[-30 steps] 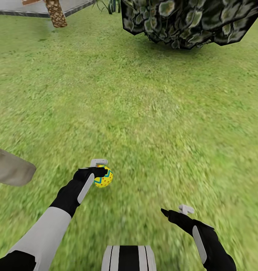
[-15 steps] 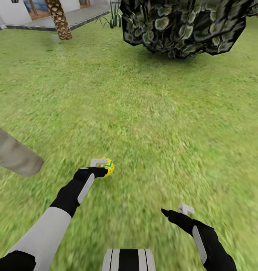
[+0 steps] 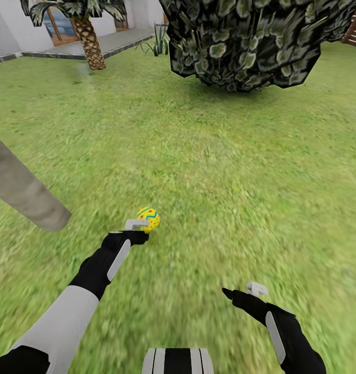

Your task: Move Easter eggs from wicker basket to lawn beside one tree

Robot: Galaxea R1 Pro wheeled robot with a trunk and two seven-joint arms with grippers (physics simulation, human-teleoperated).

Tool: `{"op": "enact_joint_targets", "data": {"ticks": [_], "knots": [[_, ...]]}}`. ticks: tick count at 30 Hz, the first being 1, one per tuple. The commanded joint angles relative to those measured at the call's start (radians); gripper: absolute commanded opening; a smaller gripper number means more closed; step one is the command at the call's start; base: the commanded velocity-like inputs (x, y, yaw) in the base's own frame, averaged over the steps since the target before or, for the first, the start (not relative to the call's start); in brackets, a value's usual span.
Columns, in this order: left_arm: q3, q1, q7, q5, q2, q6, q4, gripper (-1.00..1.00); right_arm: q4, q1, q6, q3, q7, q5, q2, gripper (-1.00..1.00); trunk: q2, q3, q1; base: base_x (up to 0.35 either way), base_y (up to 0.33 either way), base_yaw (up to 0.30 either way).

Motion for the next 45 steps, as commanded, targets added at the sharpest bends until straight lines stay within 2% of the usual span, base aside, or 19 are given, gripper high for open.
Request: {"op": "enact_joint_targets", "data": {"ticks": [1,12,45], "knots": [[-0.002,0.000,0.009,0.011,0.000,0.003,-0.001,1.00,-0.001,0.000,0.008,-0.004,0.003,-0.007,0.001,1.00,0.000,0.003,-0.001,-0.340,0.000,0.000],[-0.002,0.000,0.009,0.011,0.001,0.004,-0.001,1.00,-0.001,0.000,0.008,-0.004,0.001,-0.007,0.001,1.00,0.003,0.046,-0.006,-0.287,0.000,0.000],[-0.002,0.000,0.009,0.011,0.001,0.005,-0.019,1.00,0.005,0.000,0.008,-0.003,0.003,-0.008,0.001,1.00,0.010,0.173,-0.021,-0.052,0.000,0.000]]}}
